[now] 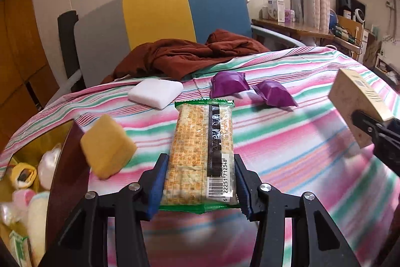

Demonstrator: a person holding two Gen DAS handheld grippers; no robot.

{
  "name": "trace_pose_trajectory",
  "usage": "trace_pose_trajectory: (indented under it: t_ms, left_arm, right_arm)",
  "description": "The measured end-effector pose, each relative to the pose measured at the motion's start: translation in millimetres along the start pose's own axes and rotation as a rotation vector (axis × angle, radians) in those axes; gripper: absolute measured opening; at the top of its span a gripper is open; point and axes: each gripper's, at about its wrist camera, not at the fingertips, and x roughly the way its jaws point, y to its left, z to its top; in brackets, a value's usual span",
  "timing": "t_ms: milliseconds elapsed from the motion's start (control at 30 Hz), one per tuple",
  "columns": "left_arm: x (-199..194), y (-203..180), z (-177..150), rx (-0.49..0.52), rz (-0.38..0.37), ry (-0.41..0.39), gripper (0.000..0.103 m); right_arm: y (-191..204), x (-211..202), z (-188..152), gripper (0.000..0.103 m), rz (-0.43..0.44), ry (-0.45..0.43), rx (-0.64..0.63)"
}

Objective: Organize objects
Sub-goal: 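Carry the tea box and green-wrapped cracker packet over the gold tray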

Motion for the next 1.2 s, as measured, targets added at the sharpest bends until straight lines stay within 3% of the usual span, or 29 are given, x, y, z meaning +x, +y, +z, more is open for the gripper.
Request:
trace_pose_trajectory:
  t_ms: [333, 567, 733, 933, 1067, 1200]
  left_arm:
    - [-55, 22, -14, -0.024, -0.096, -0.051, 0.050]
    - [-106, 72, -27, -0.150, -0.139, -0.094, 0.050]
    - [-124, 115, -39, -0.242, -0.090, -0.085, 0.050]
    - [-144, 173, -55, -0.315, 0.022, -0.097, 0.050]
    - [-149, 213, -70, -0.362, 0.095, -0.085, 0.050]
    - [-147, 246, -85, -0.419, 0.120, -0.043, 0.050]
  right_arm:
    - [21, -30, -26, 0.050, 0.088, 0.054, 0.024]
    - [56, -60, -21, 0.050, 0.219, 0.053, 0.034]
    - [99, -79, -10, 0.050, 0.341, 0.054, 0.003]
    - [167, -105, -2, 0.050, 0.497, 0.077, -0.099]
    - [211, -121, -5, 0.050, 0.593, 0.144, -0.162]
    - [250, -133, -12, 0.050, 0.640, 0.229, -0.260]
